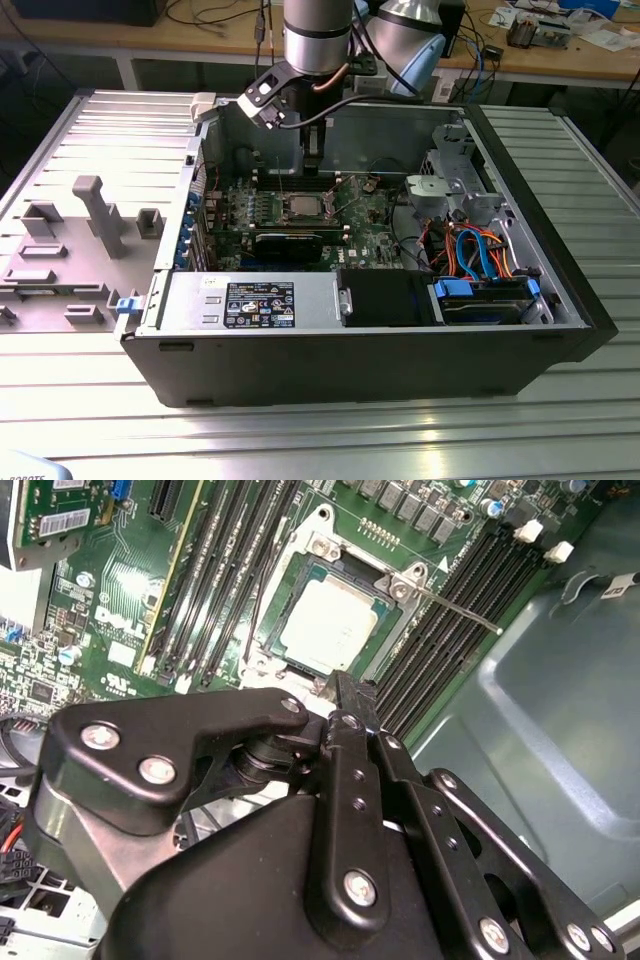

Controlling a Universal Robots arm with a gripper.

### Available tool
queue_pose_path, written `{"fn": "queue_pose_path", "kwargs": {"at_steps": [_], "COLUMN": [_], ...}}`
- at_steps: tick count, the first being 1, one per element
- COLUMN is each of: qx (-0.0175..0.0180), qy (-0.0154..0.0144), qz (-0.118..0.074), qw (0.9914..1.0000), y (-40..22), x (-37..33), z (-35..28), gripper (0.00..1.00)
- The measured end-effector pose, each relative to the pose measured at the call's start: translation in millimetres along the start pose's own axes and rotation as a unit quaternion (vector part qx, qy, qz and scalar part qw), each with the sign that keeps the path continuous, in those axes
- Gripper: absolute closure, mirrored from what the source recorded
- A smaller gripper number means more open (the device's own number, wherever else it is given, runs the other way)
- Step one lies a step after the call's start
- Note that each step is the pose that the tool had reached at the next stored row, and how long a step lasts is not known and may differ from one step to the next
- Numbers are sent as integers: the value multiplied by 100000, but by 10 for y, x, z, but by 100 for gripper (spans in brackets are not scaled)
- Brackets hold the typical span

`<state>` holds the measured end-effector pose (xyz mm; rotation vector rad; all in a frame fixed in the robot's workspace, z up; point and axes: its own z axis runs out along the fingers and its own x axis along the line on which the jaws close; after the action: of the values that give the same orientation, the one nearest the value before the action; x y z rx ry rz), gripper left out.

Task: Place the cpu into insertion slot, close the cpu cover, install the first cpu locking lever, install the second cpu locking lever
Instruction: 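Close the cpu cover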

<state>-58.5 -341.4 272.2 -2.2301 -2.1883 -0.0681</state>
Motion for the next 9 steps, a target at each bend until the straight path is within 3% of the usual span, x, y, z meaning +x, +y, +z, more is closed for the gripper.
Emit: {"fn": "queue_pose_path", "kwargs": {"at_steps": [9], "qx": [17], "qy": [4], "qz": [5], "qw": [100000], "y": [66], "x": [1], "z": [2], "gripper": [89]}}
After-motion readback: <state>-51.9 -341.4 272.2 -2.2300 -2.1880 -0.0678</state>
